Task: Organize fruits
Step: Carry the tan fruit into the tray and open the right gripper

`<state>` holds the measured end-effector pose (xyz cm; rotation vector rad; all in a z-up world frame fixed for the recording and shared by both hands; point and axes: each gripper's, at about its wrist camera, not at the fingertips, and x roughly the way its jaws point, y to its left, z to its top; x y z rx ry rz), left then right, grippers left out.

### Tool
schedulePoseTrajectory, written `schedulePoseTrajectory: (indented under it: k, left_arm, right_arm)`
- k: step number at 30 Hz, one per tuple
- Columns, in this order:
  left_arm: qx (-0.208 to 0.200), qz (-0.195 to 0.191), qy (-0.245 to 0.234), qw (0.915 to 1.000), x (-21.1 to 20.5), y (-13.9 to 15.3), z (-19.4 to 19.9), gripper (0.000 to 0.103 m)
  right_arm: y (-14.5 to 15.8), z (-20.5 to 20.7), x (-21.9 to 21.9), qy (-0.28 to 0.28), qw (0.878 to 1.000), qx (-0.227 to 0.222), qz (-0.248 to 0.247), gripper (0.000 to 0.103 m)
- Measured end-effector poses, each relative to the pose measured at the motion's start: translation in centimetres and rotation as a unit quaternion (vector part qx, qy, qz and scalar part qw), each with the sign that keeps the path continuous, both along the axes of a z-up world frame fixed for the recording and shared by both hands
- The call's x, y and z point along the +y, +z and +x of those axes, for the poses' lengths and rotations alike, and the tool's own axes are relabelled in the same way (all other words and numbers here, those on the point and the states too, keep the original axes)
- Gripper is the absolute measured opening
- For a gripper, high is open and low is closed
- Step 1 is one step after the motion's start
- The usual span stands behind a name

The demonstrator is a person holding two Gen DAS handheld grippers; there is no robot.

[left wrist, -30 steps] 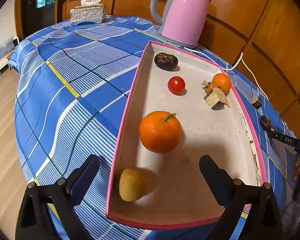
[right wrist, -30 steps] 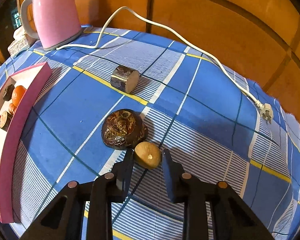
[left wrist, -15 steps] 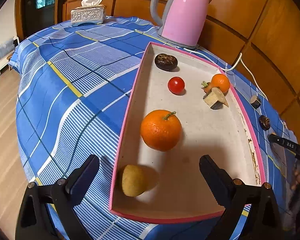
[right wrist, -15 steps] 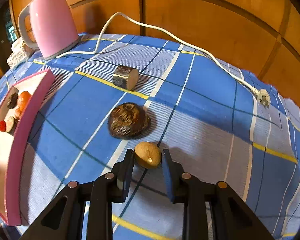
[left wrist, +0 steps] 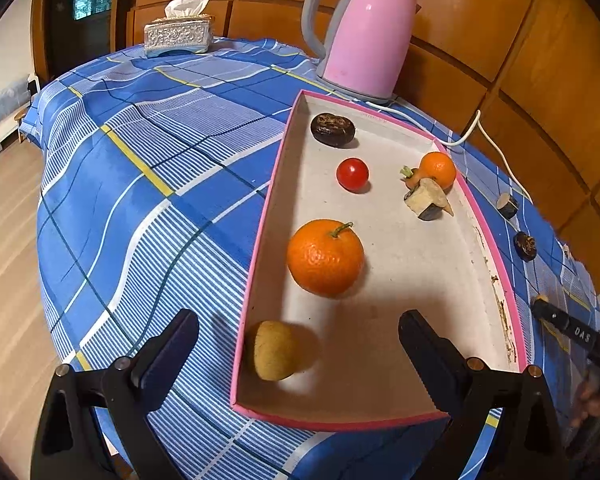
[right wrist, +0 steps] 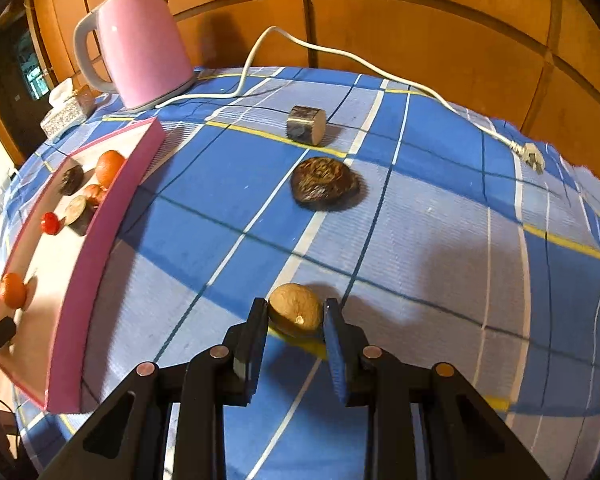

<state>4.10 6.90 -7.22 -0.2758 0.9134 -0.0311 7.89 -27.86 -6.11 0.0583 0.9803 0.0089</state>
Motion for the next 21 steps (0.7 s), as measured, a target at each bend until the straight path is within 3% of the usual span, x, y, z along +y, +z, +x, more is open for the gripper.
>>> schedulePoseTrajectory:
  k: [21]
  left_arm:
    - [-0.019, 0.010, -0.001, 0.9998, 0.2, 1.2, -0.9, 0.101]
  right_arm:
    - [0.0, -1.8, 0.5, -0.005, 1.000, -0.016, 0.005, 0.028]
